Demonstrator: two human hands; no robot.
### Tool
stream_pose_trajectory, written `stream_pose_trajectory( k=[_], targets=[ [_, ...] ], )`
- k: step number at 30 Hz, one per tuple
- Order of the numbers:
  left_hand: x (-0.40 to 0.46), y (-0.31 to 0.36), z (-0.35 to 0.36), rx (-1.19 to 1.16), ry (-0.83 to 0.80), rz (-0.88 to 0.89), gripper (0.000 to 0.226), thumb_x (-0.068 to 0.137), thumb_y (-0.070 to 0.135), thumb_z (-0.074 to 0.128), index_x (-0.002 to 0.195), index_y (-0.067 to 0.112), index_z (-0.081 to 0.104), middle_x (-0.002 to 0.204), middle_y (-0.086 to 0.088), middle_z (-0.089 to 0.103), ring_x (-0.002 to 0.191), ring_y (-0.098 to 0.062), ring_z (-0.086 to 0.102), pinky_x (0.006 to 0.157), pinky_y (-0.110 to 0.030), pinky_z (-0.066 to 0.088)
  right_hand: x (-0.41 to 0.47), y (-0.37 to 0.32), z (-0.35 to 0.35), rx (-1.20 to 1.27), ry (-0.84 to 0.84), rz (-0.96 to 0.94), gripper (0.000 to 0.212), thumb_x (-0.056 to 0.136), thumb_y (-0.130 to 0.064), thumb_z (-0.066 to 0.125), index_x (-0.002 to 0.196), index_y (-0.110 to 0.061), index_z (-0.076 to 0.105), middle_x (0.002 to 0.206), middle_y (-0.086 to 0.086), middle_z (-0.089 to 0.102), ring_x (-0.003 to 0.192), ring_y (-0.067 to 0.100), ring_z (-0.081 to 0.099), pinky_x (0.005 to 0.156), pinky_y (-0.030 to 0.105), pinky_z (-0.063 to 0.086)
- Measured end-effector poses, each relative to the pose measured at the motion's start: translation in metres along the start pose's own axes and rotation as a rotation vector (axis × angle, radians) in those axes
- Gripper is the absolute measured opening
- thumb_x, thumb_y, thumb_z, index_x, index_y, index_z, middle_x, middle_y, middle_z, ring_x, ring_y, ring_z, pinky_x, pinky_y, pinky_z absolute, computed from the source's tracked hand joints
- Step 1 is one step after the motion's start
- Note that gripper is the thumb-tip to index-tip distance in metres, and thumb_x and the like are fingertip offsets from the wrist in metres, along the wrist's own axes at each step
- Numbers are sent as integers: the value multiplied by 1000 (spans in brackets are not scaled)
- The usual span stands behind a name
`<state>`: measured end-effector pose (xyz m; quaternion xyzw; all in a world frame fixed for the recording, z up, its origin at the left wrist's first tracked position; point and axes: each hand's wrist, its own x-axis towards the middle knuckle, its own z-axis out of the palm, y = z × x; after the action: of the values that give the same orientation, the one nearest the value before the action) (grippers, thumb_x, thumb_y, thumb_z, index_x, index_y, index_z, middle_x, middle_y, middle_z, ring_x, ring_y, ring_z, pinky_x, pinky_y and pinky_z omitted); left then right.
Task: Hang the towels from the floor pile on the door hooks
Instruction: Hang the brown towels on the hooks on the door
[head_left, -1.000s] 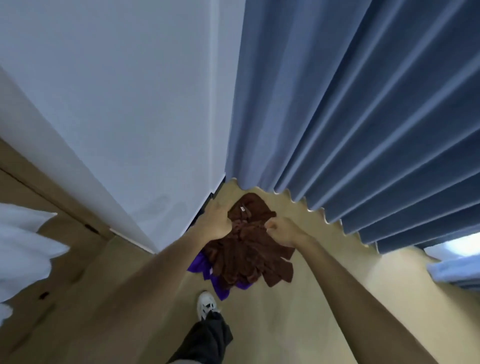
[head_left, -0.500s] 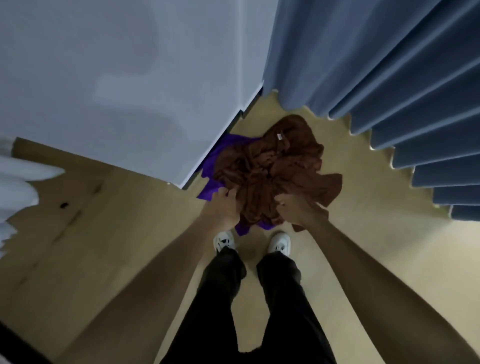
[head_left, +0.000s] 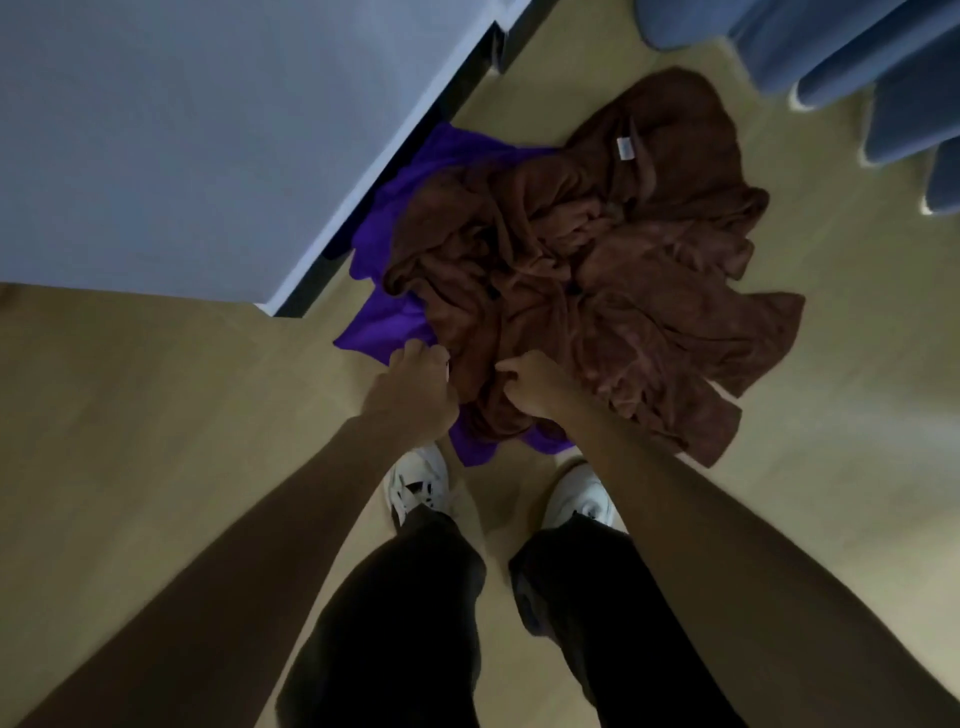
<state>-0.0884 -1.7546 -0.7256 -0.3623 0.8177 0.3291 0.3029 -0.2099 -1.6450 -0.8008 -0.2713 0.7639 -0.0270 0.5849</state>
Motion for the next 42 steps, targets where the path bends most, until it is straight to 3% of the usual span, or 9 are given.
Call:
stream_pose_trajectory(
  k=[5, 11, 18, 23, 28, 31, 36, 39, 42],
  targets=[
    [17, -31, 46, 29, -76, -14, 39, 94, 16, 41, 133, 8, 40, 132, -11, 40, 120, -25, 41, 97, -36, 40, 56, 4, 14, -147, -3, 48, 52, 97, -21, 40, 147, -13, 30, 149, 15, 26, 135, 39, 26, 112, 48, 31],
    [-31, -30, 38, 58, -138, -48, 38, 96, 19, 39, 132, 9, 41, 133, -9, 40, 121, -22, 41, 95, -33, 41, 13, -7, 9, -102, 120, -52, 30, 96, -13, 39, 104, 3, 64, 112, 21, 63, 106, 35, 59, 87, 36, 46],
    [-138, 34, -61, 22, -118, -1, 41, 95, 20, 40, 135, 11, 36, 140, -9, 33, 130, -24, 34, 102, -37, 37, -170, -58, -50, 153, 258, -221, 22, 90, -1, 52, 94, 3, 73, 99, 19, 72, 97, 30, 65, 88, 30, 47],
    [-211, 103, -161, 6, -9, 130, 54, 95, 22, 42, 145, 12, 22, 143, -12, 32, 132, -27, 36, 106, -34, 34, -321, -118, -128, 297, 389, -276, 17, 87, -4, 59, 87, -1, 76, 88, 17, 73, 79, 22, 66, 63, -1, 37],
    [-273, 162, -258, -117, 160, 154, 61, 90, 27, 51, 144, 15, 24, 137, -13, 37, 121, -35, 47, 96, -41, 43, -443, -177, -204, 498, 469, -540, 22, 85, 4, 59, 77, -7, 76, 70, 4, 73, 67, 8, 68, 69, 19, 52],
    [-310, 187, -313, -173, 291, 249, 33, 87, 22, 55, 118, 10, 49, 116, -13, 59, 109, -32, 56, 84, -30, 40, -496, -202, -236, 609, 454, -663, 30, 85, 8, 55, 71, -10, 75, 61, 0, 70, 61, 7, 65, 63, 19, 51],
    [-396, 215, -405, -154, 438, 413, 23, 84, 10, 55, 106, 12, 50, 100, -5, 63, 94, -22, 60, 72, -22, 39, -560, -221, -282, 827, 490, -708, 22, 89, 3, 49, 95, 0, 70, 71, 8, 72, 69, 14, 68, 64, 18, 52],
    [-460, 226, -451, -119, 511, 411, 18, 82, 10, 59, 90, 22, 48, 85, 6, 60, 82, -15, 58, 69, -21, 43, -568, -232, -300, 521, 560, -616, 44, 85, 4, 51, 123, -18, 58, 115, -3, 64, 102, 11, 60, 80, 20, 50],
    [-524, 232, -483, -80, 590, 415, 34, 80, 9, 62, 71, 33, 40, 71, 19, 52, 67, -2, 52, 59, -7, 38, -581, -260, -306, 241, 389, -671, 76, 82, -2, 60, 145, -33, 31, 137, -18, 34, 128, 5, 34, 101, 25, 40]
  ],
)
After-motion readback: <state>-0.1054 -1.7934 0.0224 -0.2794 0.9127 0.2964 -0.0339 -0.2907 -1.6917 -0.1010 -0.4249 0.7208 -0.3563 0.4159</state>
